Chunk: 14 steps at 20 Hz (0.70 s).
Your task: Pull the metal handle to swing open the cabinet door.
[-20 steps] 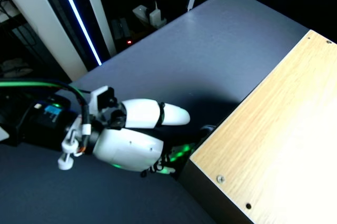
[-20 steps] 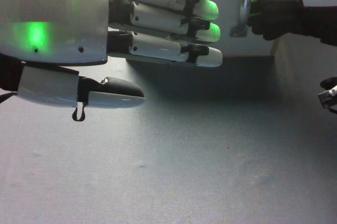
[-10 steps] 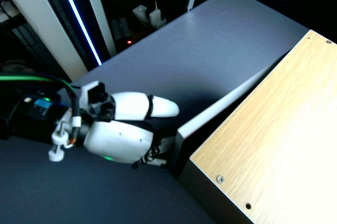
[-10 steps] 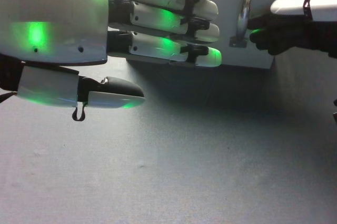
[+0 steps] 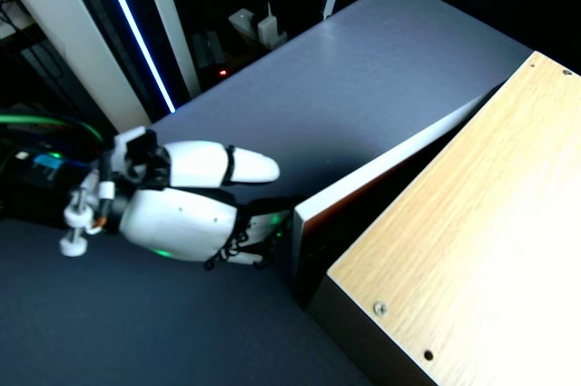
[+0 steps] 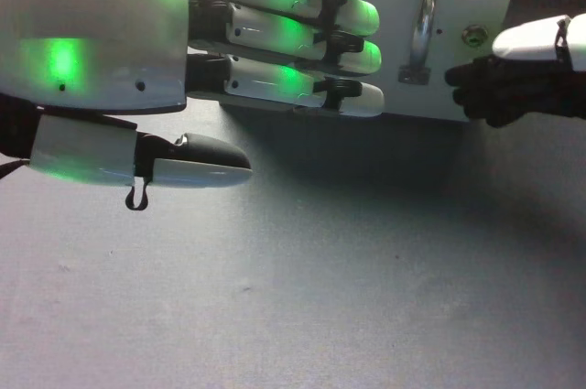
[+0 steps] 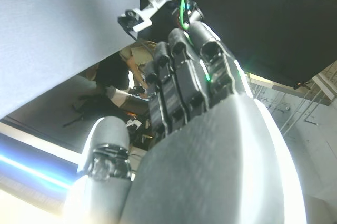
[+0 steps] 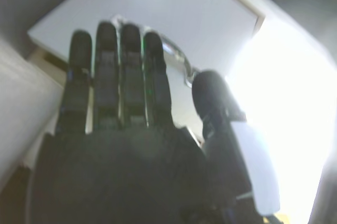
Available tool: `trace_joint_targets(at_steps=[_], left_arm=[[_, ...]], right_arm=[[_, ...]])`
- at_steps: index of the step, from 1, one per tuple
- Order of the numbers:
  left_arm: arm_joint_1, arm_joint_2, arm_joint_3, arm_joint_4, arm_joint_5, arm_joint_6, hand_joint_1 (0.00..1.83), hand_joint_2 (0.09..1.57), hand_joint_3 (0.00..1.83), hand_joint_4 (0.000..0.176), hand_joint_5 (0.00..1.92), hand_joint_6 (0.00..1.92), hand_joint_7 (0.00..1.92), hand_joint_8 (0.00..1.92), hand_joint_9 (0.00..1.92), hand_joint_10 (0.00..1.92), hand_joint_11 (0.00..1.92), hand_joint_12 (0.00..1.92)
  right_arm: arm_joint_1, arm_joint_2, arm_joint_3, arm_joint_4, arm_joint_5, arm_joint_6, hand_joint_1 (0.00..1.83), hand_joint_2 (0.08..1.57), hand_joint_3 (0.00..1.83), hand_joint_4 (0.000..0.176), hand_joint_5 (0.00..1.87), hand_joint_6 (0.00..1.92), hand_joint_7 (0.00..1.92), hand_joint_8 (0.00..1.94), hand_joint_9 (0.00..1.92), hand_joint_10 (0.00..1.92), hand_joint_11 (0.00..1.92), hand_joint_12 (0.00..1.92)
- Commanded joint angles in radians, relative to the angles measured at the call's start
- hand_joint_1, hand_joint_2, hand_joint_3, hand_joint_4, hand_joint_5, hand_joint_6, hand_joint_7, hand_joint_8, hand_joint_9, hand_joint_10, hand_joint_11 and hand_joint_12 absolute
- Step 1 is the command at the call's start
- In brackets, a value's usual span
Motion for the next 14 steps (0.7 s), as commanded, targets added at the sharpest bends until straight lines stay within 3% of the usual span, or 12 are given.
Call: trace_joint_targets(at_steps=[1,14], left_arm=[[-0.01,0.007,0.0,-0.097,-0.025,0.009,0.0,1.57,0.06,0.0,0.39,0.0,0.41,0.0,0.39,0.0,0.01,0.87],[-0.01,0.007,0.0,-0.097,-0.025,0.009,0.0,1.57,0.07,0.0,0.4,0.0,0.43,0.0,0.4,0.0,0.01,0.88]], right_arm=[[-0.004,0.011,-0.005,0.028,0.12,0.008,0.0,1.57,0.11,0.0,0.51,0.0,0.54,0.0,0.48,0.0,0.01,1.09],[-0.027,0.055,0.072,-0.005,0.154,0.008,0.0,1.57,0.11,0.0,0.52,0.01,0.55,0.0,0.49,0.0,0.02,1.09]])
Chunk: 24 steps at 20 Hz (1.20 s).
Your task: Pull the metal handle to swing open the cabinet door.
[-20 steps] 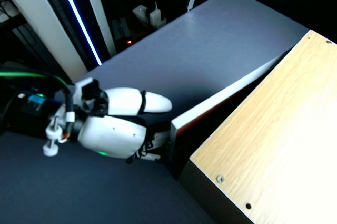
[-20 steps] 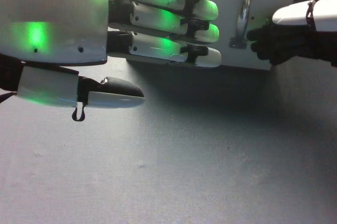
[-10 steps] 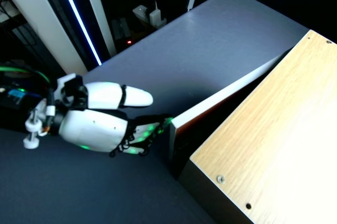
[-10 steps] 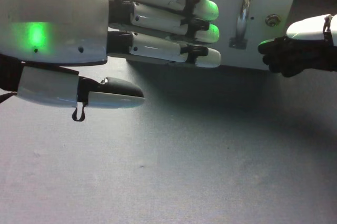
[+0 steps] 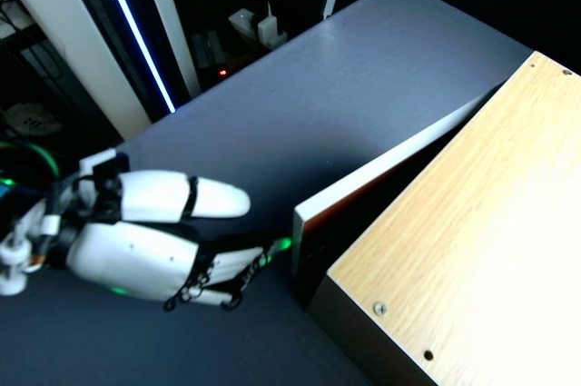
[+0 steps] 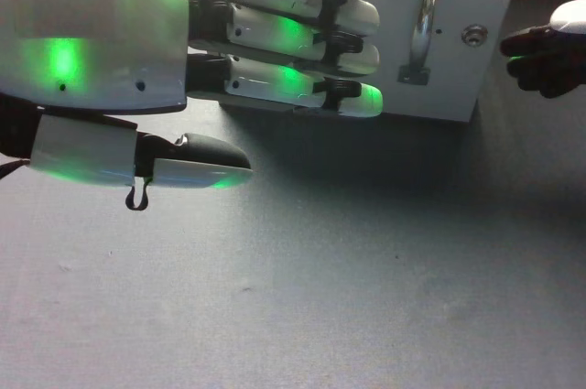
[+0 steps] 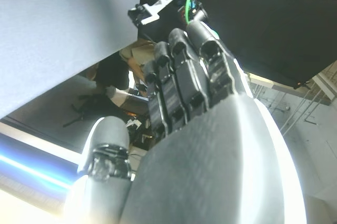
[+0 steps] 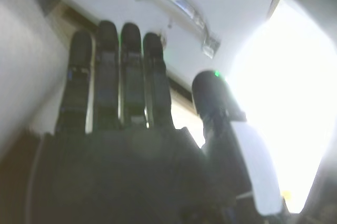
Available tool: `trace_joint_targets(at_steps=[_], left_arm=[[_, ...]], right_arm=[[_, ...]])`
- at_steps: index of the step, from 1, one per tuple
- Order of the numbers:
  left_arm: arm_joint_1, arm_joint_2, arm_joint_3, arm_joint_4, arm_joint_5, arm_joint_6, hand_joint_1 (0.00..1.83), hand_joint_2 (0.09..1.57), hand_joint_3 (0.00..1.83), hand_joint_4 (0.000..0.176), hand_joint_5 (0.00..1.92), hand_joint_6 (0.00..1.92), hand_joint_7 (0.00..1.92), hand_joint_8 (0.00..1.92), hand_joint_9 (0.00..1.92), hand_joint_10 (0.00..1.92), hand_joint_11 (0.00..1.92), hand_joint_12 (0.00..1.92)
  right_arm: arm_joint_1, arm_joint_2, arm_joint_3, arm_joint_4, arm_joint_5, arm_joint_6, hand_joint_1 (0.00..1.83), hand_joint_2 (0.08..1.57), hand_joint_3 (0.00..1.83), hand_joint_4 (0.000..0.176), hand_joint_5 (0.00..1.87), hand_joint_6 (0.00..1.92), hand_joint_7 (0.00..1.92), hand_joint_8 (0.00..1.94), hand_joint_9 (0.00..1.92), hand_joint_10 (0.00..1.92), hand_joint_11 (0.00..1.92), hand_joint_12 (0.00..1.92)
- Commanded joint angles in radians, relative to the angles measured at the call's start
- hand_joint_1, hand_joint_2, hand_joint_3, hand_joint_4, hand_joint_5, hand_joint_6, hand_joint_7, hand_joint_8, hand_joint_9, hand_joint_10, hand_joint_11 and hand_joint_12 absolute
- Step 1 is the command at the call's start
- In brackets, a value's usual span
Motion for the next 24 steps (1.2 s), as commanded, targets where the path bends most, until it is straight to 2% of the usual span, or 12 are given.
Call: trace_joint_targets(at_steps=[1,11,19,24], left_arm=[[-0.01,0.007,0.0,-0.097,-0.025,0.009,0.0,1.57,0.07,0.0,0.39,0.0,0.43,0.0,0.4,0.0,0.0,0.88],[-0.01,0.007,0.0,-0.097,-0.025,0.009,0.0,1.57,0.09,0.0,0.38,0.0,0.42,0.0,0.38,0.0,0.0,0.89],[-0.01,0.007,0.0,-0.097,-0.025,0.009,0.0,1.57,0.1,0.0,0.37,0.0,0.41,0.0,0.39,0.0,0.0,0.88],[-0.01,0.007,0.0,-0.097,-0.025,0.009,0.0,1.57,0.1,0.0,0.37,0.0,0.41,0.0,0.39,0.0,0.0,0.89]], right_arm=[[0.002,0.014,0.005,0.016,0.104,0.008,0.0,1.57,0.12,0.0,0.52,0.01,0.55,0.0,0.49,0.0,0.02,1.09],[-0.045,0.051,0.042,-0.023,0.154,0.008,0.0,1.57,0.1,0.0,0.51,0.0,0.54,0.0,0.48,0.0,0.01,1.08],[-0.031,0.017,0.126,-0.015,0.167,0.008,0.0,1.57,0.11,0.0,0.52,0.0,0.54,0.0,0.48,0.0,0.01,1.07],[-0.029,-0.026,0.17,0.038,0.177,0.008,0.0,1.57,0.11,0.0,0.52,0.0,0.53,0.0,0.48,0.0,0.01,1.06]])
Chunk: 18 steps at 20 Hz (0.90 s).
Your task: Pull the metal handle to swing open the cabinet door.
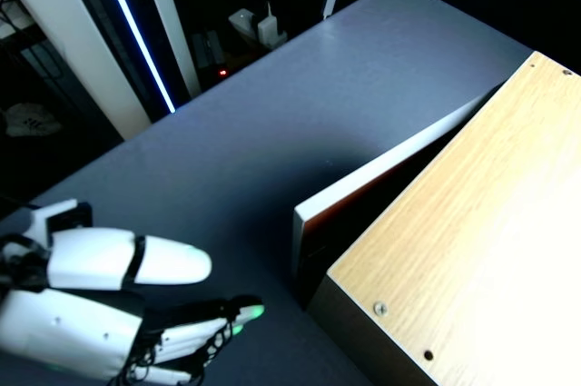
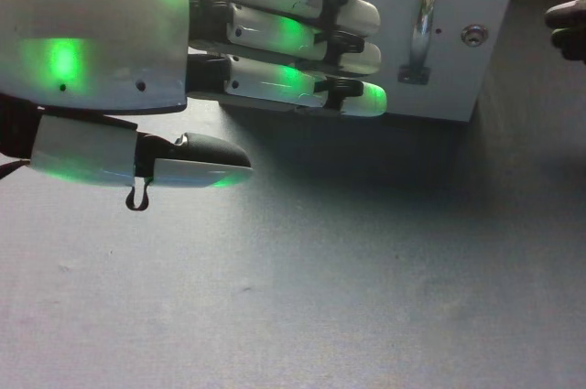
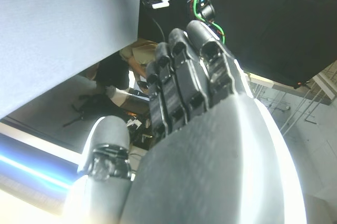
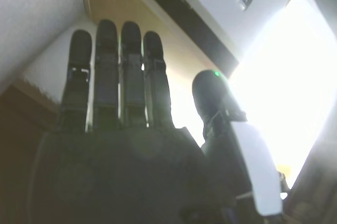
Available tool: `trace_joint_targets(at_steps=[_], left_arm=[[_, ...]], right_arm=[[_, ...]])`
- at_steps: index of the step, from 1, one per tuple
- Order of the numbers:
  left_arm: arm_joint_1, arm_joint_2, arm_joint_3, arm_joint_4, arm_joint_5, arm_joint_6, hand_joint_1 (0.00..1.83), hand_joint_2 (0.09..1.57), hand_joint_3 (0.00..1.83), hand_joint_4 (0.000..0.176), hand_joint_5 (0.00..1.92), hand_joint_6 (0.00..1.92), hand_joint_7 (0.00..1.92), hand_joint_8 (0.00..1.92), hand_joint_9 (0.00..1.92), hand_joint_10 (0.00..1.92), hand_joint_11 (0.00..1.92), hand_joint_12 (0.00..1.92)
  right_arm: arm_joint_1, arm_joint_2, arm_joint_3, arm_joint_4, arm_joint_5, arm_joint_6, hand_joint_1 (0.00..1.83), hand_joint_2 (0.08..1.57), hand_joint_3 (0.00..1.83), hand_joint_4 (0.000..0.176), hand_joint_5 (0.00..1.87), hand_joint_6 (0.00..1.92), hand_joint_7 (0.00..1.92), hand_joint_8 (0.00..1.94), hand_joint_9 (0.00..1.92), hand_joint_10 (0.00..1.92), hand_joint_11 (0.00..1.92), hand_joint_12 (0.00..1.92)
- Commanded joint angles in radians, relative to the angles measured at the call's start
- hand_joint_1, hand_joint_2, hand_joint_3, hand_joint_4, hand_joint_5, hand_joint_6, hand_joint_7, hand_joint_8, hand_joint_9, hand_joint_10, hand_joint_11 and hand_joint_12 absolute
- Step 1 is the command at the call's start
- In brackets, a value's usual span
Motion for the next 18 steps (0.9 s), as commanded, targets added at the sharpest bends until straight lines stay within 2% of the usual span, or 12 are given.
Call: trace_joint_targets(at_steps=[1,7,18], left_arm=[[-0.01,0.007,0.0,-0.097,-0.025,0.009,0.0,1.57,0.1,0.0,0.37,0.0,0.41,0.0,0.38,0.0,0.0,0.89],[-0.01,0.007,0.0,-0.097,-0.025,0.009,0.0,1.57,0.1,0.0,0.37,0.0,0.41,0.0,0.39,0.0,0.0,0.88],[-0.01,0.007,0.0,-0.097,-0.025,0.009,0.0,1.57,0.1,0.0,0.37,0.0,0.41,0.0,0.38,0.0,0.0,0.85]], right_arm=[[0.011,0.003,0.015,0.054,0.094,0.008,0.0,1.57,0.11,0.0,0.51,0.0,0.53,0.0,0.47,0.0,0.01,1.06],[0.015,-0.042,0.052,0.114,0.099,0.008,0.0,1.57,0.11,0.0,0.52,0.0,0.54,0.0,0.48,0.0,0.02,1.06],[0.014,-0.069,0.056,0.118,0.098,0.009,0.0,1.57,0.12,0.0,0.52,0.0,0.54,0.0,0.48,0.0,0.02,1.05]])
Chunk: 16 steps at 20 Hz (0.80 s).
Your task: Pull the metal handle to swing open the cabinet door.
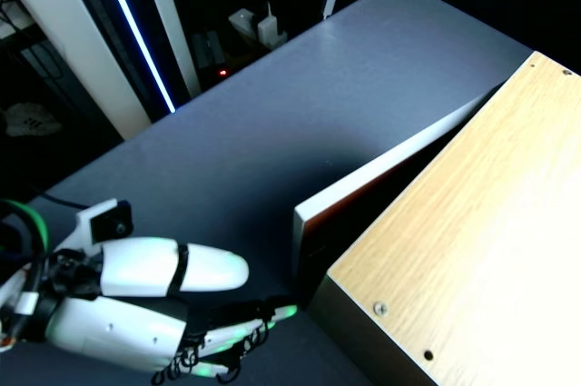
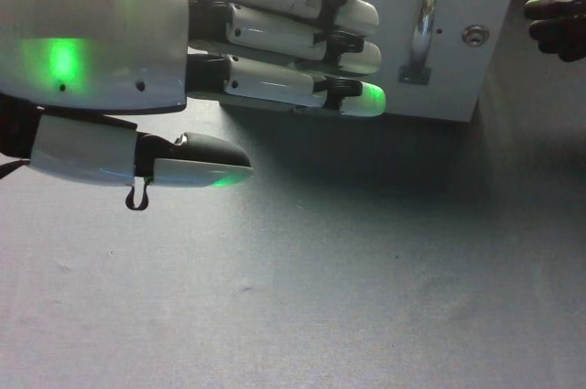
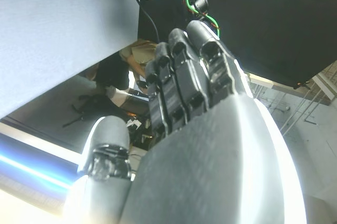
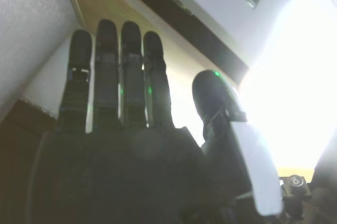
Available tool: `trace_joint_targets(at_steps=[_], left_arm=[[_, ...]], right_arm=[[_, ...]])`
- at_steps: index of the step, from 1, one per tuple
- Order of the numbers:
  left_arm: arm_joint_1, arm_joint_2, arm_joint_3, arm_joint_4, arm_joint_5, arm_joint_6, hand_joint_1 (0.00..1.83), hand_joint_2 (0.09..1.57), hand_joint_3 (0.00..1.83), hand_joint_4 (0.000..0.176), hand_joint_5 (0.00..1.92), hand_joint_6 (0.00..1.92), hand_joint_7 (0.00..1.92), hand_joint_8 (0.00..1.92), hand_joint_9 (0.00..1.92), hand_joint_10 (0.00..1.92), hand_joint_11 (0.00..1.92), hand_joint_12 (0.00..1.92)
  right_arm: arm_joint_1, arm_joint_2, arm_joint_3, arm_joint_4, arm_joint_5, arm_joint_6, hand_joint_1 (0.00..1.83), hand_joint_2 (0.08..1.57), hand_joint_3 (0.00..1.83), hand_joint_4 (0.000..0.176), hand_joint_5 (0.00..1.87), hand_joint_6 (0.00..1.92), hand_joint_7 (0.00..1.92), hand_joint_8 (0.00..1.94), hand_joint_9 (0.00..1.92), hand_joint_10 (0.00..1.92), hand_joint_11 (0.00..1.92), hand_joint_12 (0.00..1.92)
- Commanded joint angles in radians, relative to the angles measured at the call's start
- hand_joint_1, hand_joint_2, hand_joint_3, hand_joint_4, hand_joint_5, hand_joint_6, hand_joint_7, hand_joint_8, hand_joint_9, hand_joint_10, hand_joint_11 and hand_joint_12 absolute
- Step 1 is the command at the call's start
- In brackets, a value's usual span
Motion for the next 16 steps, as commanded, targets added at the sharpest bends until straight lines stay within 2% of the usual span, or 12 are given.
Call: trace_joint_targets(at_steps=[1,6,10,16], left_arm=[[-0.01,0.007,0.0,-0.097,-0.025,0.009,0.0,1.57,0.1,0.0,0.37,0.0,0.41,0.0,0.38,0.0,0.0,0.85],[-0.01,0.007,0.0,-0.097,-0.025,0.009,0.0,1.57,0.1,0.0,0.37,0.0,0.41,0.0,0.39,0.0,0.0,0.87],[-0.01,0.007,0.0,-0.097,-0.025,0.009,0.0,1.57,0.1,0.0,0.37,0.0,0.41,0.0,0.38,0.0,0.0,0.87],[-0.01,0.007,0.0,-0.097,-0.025,0.009,0.0,1.57,0.08,0.0,0.37,0.0,0.4,0.0,0.38,0.0,0.0,0.86]], right_arm=[[0.013,0.006,-0.002,0.038,0.093,0.009,0.0,1.57,0.12,0.0,0.52,0.0,0.54,0.0,0.48,0.0,0.02,1.05],[0.007,0.006,-0.014,0.033,0.093,0.011,0.0,1.57,0.12,0.0,0.52,0.0,0.54,0.0,0.48,0.0,0.02,1.05],[0.005,0.003,-0.016,-0.029,0.092,0.082,0.0,1.57,0.12,0.0,0.51,0.0,0.53,0.0,0.47,0.0,0.01,1.05],[-0.003,-0.007,-0.025,-0.029,0.092,0.089,0.0,1.57,0.12,0.0,0.51,0.0,0.52,0.0,0.47,0.0,0.01,1.05]])
